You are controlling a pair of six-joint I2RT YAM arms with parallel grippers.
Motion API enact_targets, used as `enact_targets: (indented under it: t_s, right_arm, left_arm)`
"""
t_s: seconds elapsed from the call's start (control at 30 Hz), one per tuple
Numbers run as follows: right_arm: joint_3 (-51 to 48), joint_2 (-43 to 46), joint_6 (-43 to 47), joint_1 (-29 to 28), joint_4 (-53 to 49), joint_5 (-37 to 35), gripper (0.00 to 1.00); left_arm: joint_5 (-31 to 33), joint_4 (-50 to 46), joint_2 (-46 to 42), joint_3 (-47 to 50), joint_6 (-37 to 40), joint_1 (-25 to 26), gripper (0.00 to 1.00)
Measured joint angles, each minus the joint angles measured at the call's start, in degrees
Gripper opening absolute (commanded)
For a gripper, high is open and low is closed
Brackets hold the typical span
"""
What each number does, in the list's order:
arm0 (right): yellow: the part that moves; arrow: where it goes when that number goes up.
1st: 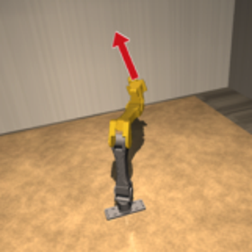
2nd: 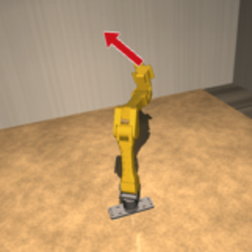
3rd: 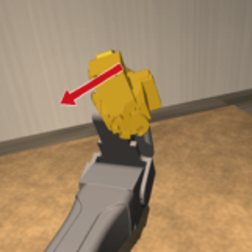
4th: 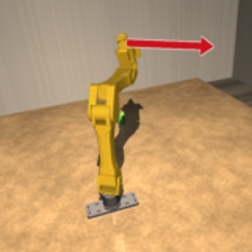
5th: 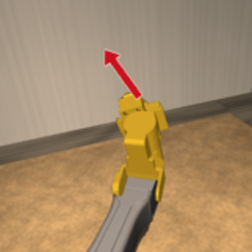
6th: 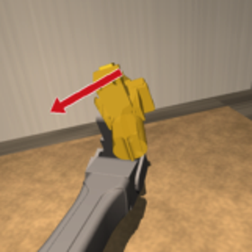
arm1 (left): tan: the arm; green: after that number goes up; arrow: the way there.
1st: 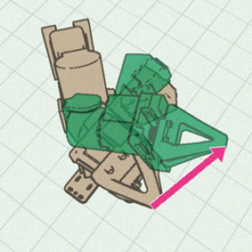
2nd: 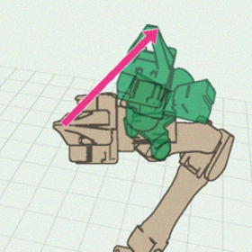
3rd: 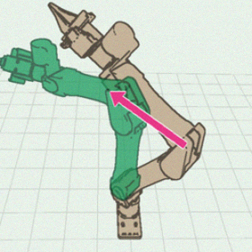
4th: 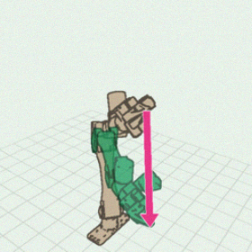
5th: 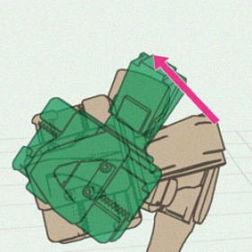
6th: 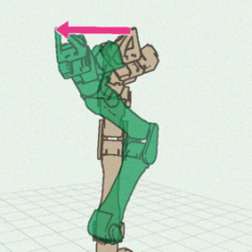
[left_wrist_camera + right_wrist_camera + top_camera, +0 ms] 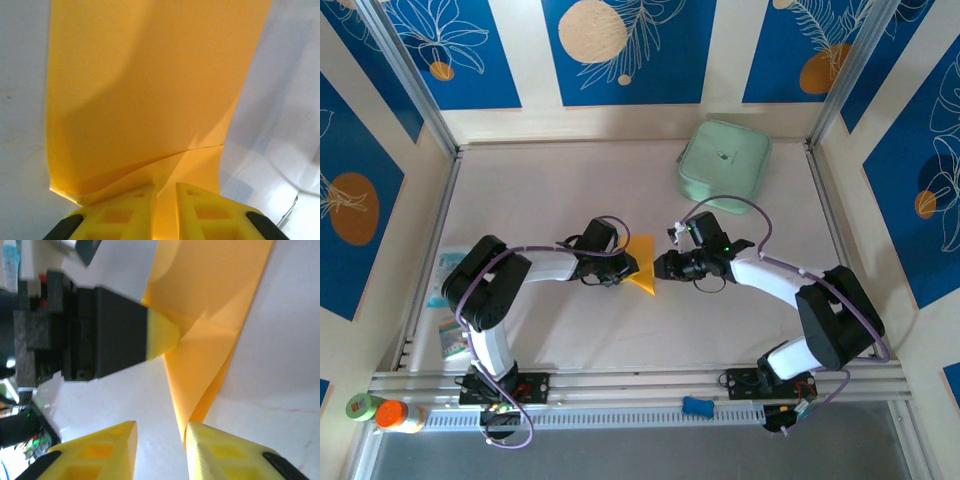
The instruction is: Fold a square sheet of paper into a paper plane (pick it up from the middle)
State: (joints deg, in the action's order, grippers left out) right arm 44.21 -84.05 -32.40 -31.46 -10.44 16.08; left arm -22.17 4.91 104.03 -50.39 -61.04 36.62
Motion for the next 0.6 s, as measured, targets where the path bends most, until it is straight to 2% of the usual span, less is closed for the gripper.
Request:
enact_targets:
  t_s: [0.2,0.6]
  right_arm:
    - [3.3,-6.1,-2.4,-2.8,-0.8,3.6,0.15]
    - [7.6,-12.6,-3.2,-4.2,-1.1,4.5,0.12]
  left_arm:
    - [0.2,0.0,0.0,0.0,0.0,0.0,0.2]
    - [0.2,-0.2,0.0,0.0,0.0,0.0,0.19]
